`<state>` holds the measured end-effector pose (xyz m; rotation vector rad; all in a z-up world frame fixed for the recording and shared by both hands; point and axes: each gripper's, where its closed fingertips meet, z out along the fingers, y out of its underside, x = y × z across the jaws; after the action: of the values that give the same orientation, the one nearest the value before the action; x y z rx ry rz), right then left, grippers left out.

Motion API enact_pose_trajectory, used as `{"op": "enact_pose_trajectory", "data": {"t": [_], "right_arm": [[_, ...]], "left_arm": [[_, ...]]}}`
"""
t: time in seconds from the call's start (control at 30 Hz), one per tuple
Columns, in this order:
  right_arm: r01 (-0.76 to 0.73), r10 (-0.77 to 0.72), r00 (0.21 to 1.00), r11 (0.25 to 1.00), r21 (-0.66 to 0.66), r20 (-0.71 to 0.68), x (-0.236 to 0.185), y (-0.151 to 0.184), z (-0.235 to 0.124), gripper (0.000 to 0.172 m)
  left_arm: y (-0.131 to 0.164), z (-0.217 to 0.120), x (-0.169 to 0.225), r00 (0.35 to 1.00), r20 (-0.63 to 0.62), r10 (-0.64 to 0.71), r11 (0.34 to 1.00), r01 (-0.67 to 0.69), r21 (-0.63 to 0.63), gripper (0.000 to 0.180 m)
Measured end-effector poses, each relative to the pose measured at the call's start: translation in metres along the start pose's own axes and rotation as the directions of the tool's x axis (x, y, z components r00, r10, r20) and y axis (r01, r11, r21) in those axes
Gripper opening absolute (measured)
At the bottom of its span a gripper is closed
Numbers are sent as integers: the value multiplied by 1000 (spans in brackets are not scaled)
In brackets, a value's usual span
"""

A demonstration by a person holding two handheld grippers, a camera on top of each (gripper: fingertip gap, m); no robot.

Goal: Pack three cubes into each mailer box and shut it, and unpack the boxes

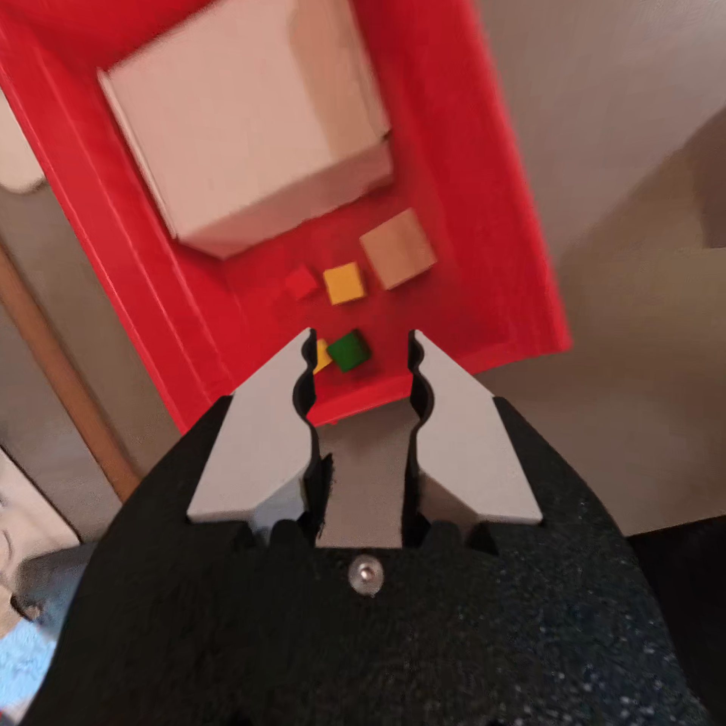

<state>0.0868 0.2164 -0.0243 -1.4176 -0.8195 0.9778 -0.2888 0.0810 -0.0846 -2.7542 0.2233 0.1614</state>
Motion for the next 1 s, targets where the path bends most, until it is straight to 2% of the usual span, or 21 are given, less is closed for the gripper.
{"op": "enact_pose_trajectory", "data": {"t": [0.03,0.2,0.23,0.37,0.53,0.67,0.77,0.87,1.0], "right_arm": [[0,0,1000,1000,0,0,0,0,0,40],[4,-4,1000,1000,-3,0,0,0,0,40],[4,-4,1000,1000,-3,0,0,0,0,40],[5,-5,1000,1000,-5,3,-1,0,0,40],[8,-8,1000,1000,-7,3,-1,0,0,40],[26,-26,1000,1000,-14,0,-2,1,0,40],[23,-23,1000,1000,-13,1,-2,1,-1,40],[20,-20,1000,1000,-12,3,-2,0,-1,40],[20,-20,1000,1000,-13,4,-2,0,-1,40]], "left_arm": [[8,10,-8,1000,6,-20,999,20,-49,46],[27,46,-16,994,-27,-107,981,101,-163,44],[30,50,-16,992,-24,-127,977,121,-175,40],[43,58,-16,979,-49,-198,955,181,-236,43],[56,64,-6,966,-107,-234,931,191,-312,59],[52,66,-5,969,-106,-225,938,186,-293,56],[39,65,12,950,-195,-243,949,192,-249,52],[43,69,-3,975,-87,-202,948,173,-266,51],[42,72,5,978,-110,-176,949,139,-284,51]]}}
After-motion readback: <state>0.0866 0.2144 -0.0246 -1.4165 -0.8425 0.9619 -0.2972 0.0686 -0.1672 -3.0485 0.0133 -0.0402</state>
